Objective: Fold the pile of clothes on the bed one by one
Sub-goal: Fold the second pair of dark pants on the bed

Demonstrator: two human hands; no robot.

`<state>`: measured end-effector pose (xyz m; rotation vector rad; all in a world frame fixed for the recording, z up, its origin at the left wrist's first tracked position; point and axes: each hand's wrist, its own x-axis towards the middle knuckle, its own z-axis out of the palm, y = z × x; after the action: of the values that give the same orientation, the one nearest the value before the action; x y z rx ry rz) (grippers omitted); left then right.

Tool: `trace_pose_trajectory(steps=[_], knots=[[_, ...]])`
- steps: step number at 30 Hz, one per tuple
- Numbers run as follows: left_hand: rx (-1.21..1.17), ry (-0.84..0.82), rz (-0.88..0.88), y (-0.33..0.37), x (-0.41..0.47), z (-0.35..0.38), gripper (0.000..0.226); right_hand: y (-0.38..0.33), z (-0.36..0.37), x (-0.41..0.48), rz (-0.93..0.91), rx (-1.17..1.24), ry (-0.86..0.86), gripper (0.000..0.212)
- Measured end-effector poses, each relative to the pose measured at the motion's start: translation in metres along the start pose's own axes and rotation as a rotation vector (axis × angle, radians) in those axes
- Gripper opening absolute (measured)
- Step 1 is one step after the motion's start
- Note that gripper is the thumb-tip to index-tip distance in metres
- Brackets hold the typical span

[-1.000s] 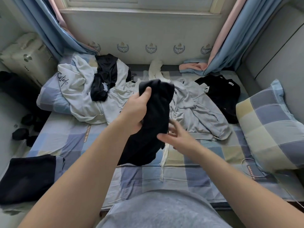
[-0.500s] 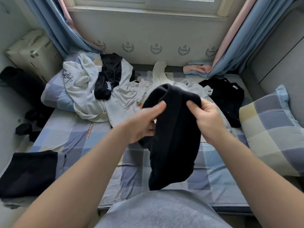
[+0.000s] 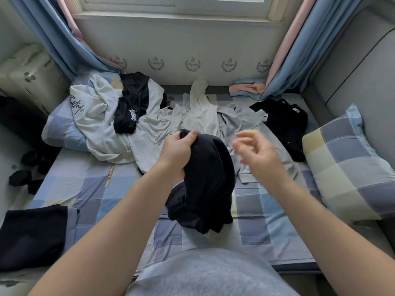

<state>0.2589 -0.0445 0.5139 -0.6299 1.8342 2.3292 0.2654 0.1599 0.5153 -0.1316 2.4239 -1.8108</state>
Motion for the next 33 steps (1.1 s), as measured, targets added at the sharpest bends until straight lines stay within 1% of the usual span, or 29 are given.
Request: trace_pose_trajectory(steps=[2,3,4,5,6,7,8,9,11,14,16,17,18,19,20,22,23,24,25,27,28,29,31,33], knots=[[-0.043,-0.032,-0.015,0.002,-0.004,0.008,0.017,0.011,0.026,-0.012,0.125,-0.014,-0.183,0.055],[-0.077,-0.064,-0.023,0.004,-0.006,0.011,0.014,0.016,0.039,-0.017,0.184,-0.020,-0.249,0.063],[-0.113,-0.100,-0.032,0.008,-0.009,0.013,0.012,0.023,0.051,-0.019,0.227,-0.032,-0.268,0.069],[-0.132,-0.133,-0.036,0.014,-0.011,0.014,0.011,0.028,0.059,-0.020,0.243,-0.044,-0.240,0.068],[-0.136,-0.158,-0.037,0.019,-0.012,0.013,0.010,0.031,0.063,-0.019,0.240,-0.056,-0.186,0.060],[-0.133,-0.173,-0.035,0.024,-0.012,0.011,0.010,0.033,0.064,-0.016,0.222,-0.080,-0.123,0.044],[-0.128,-0.173,-0.035,0.029,-0.012,0.009,0.012,0.033,0.062,-0.013,0.194,-0.119,-0.075,0.030],[-0.120,-0.165,-0.036,0.032,-0.011,0.007,0.017,0.033,0.059,-0.009,0.156,-0.164,-0.049,0.021],[-0.118,-0.121,-0.029,0.033,-0.008,0.000,0.022,0.033,0.051,-0.002,0.080,-0.204,-0.049,0.017],[-0.156,-0.011,0.021,0.031,0.001,-0.014,0.010,0.033,0.031,0.007,0.024,-0.168,-0.033,0.020],[-0.098,0.060,0.085,0.026,0.009,-0.025,0.008,0.024,0.016,0.012,0.110,0.007,0.011,0.020],[-0.017,0.057,0.110,0.023,0.012,-0.031,0.007,0.018,0.009,0.016,0.171,0.121,0.027,0.021],[0.085,0.013,0.120,0.018,0.013,-0.035,0.007,0.012,0.001,0.020,0.218,0.216,0.019,0.023],[0.195,-0.067,0.119,0.013,0.011,-0.037,0.015,0.006,-0.006,0.023,0.238,0.273,-0.016,0.025],[0.296,-0.166,0.107,0.005,0.009,-0.037,0.029,0.001,-0.012,0.026,0.237,0.306,-0.074,0.026],[0.451,-0.352,0.107,-0.013,0.005,-0.029,0.066,-0.007,-0.021,0.029,0.213,0.327,-0.208,0.023],[0.482,-0.437,0.112,-0.023,0.003,-0.022,0.077,-0.010,-0.024,0.030,0.197,0.339,-0.260,0.021],[0.481,-0.504,0.109,-0.032,0.001,-0.015,0.077,-0.013,-0.028,0.032,0.180,0.353,-0.298,0.020],[0.469,-0.550,0.109,-0.041,0.001,-0.009,0.066,-0.014,-0.031,0.033,0.163,0.357,-0.321,0.021],[0.496,-0.552,0.163,-0.050,0.000,-0.002,0.037,-0.014,-0.038,0.036,0.134,0.339,-0.318,0.023],[0.500,-0.527,0.193,-0.052,0.001,-0.002,0.028,-0.014,-0.042,0.038,0.120,0.318,-0.301,0.023],[0.477,-0.500,0.210,-0.053,0.002,-0.004,0.025,-0.013,-0.046,0.040,0.106,0.286,-0.276,0.024],[0.402,-0.435,0.237,-0.049,0.006,-0.008,0.027,-0.008,-0.057,0.043,0.081,0.215,-0.243,0.023],[0.358,-0.371,0.286,-0.039,0.009,-0.011,0.022,-0.003,-0.069,0.046,0.080,0.138,-0.242,0.017]])
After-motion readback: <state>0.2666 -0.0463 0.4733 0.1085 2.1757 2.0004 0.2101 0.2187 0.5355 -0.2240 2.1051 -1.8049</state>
